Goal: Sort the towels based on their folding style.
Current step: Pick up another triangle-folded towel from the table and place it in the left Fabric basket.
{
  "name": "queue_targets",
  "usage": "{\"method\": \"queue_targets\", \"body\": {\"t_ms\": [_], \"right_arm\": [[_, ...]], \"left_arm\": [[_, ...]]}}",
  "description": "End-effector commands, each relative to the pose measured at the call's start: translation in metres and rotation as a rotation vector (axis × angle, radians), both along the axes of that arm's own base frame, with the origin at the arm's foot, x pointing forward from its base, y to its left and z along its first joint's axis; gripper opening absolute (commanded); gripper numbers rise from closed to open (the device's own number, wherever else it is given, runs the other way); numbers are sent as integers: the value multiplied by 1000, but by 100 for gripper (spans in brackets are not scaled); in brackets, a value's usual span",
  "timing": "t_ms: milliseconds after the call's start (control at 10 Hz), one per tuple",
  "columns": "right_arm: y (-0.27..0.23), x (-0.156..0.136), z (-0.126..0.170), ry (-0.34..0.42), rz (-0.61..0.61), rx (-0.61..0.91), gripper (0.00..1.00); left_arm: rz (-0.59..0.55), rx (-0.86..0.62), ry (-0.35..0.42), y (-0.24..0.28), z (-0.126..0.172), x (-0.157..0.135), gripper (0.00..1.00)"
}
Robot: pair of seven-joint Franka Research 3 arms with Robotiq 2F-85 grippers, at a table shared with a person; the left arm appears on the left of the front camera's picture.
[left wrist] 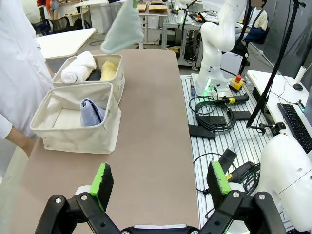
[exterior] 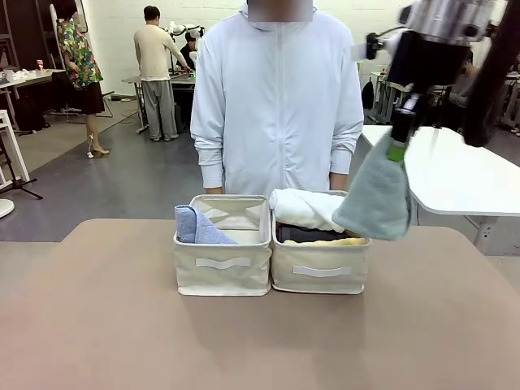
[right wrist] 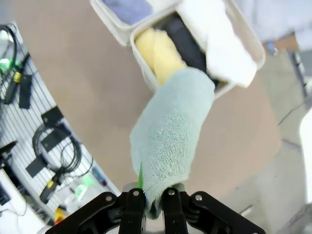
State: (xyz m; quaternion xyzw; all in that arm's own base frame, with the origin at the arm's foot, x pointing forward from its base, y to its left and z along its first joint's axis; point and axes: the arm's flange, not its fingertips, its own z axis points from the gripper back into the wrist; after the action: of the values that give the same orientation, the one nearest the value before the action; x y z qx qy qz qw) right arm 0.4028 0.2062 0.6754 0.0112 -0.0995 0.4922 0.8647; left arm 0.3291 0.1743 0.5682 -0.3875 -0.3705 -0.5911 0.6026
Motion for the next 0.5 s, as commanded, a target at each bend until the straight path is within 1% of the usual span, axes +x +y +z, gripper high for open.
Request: {"method": "queue_targets", "body": {"t_ms": [0,100,200,400], "right_arm": [[63,25,18,-87,164,22,11],[90,36,28,-126,206,31,11],[115,50,36,-119,265,60,11],[161,93,40,-118,317,92,11]], "left_arm": [[-5,-16,-28,1,0,0,100],[-5,-16,-28,1,0,0,100],[-5,-16,-28,1,0,0,100],[-5,-16,-28,1,0,0,100]]}}
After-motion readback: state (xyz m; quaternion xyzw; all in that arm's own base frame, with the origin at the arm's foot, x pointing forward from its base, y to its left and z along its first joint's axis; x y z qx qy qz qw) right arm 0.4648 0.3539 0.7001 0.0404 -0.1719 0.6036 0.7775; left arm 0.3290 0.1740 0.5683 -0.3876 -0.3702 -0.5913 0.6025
